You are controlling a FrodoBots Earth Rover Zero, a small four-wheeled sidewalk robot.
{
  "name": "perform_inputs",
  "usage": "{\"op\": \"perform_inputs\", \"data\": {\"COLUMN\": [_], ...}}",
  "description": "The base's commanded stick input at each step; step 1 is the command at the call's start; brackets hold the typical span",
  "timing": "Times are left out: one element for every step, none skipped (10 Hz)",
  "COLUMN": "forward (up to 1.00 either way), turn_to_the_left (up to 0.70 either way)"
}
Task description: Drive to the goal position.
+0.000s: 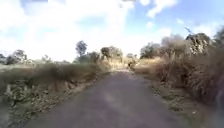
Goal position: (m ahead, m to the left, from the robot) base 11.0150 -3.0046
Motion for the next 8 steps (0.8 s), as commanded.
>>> {"op": "perform_inputs", "data": {"forward": [0.7,0.7,0.7,0.7,0.7,0.7,0.7,0.7], "turn_to_the_left": [0.0,0.0,0.0,0.0,0.0,0.0,0.0,0.0]}}
